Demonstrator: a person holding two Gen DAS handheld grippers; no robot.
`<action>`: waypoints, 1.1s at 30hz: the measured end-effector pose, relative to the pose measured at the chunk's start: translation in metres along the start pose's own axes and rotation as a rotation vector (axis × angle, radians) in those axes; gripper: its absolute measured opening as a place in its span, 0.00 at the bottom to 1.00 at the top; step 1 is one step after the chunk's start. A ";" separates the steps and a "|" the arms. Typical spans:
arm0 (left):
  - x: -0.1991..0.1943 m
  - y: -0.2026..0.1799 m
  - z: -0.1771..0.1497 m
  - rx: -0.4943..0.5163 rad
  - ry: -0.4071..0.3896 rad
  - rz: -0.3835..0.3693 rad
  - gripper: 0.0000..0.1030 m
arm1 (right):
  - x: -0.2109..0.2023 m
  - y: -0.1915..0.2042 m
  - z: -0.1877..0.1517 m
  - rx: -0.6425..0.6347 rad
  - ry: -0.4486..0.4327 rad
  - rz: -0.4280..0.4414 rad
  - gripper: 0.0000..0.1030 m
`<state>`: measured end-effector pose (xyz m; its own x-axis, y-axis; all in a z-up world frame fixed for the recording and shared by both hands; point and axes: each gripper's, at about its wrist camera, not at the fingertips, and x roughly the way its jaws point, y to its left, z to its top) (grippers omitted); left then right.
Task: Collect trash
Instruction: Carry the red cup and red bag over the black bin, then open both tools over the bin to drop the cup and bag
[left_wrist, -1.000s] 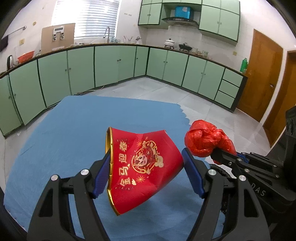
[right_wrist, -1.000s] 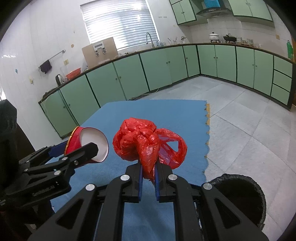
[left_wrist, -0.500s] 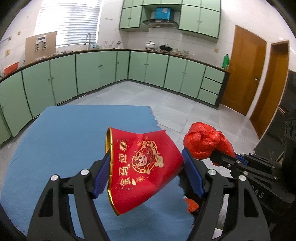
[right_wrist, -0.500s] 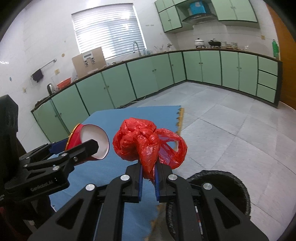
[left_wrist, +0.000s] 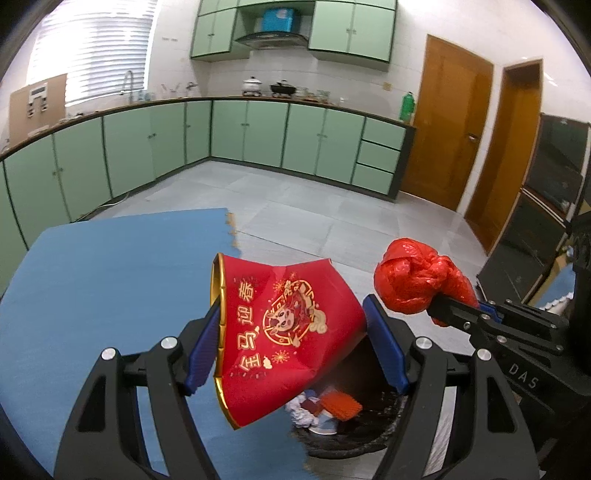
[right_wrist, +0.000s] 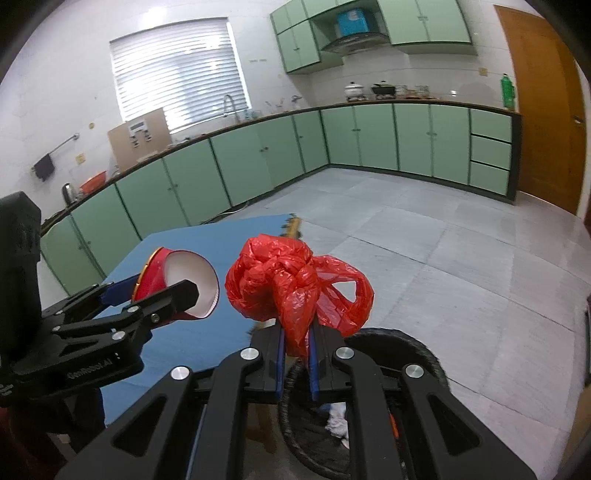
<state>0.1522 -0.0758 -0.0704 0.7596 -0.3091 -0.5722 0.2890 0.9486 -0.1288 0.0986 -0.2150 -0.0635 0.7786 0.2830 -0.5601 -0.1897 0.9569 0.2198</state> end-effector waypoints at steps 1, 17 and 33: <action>0.003 -0.004 -0.002 0.004 0.003 -0.007 0.69 | -0.002 -0.005 -0.002 0.005 0.001 -0.011 0.10; 0.066 -0.054 -0.021 0.076 0.065 -0.096 0.69 | 0.000 -0.062 -0.019 0.093 0.037 -0.122 0.10; 0.124 -0.063 -0.033 0.086 0.154 -0.094 0.70 | 0.046 -0.089 -0.037 0.139 0.127 -0.122 0.10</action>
<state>0.2092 -0.1716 -0.1603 0.6307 -0.3756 -0.6790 0.4079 0.9049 -0.1217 0.1290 -0.2850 -0.1386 0.7074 0.1803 -0.6835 -0.0078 0.9688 0.2475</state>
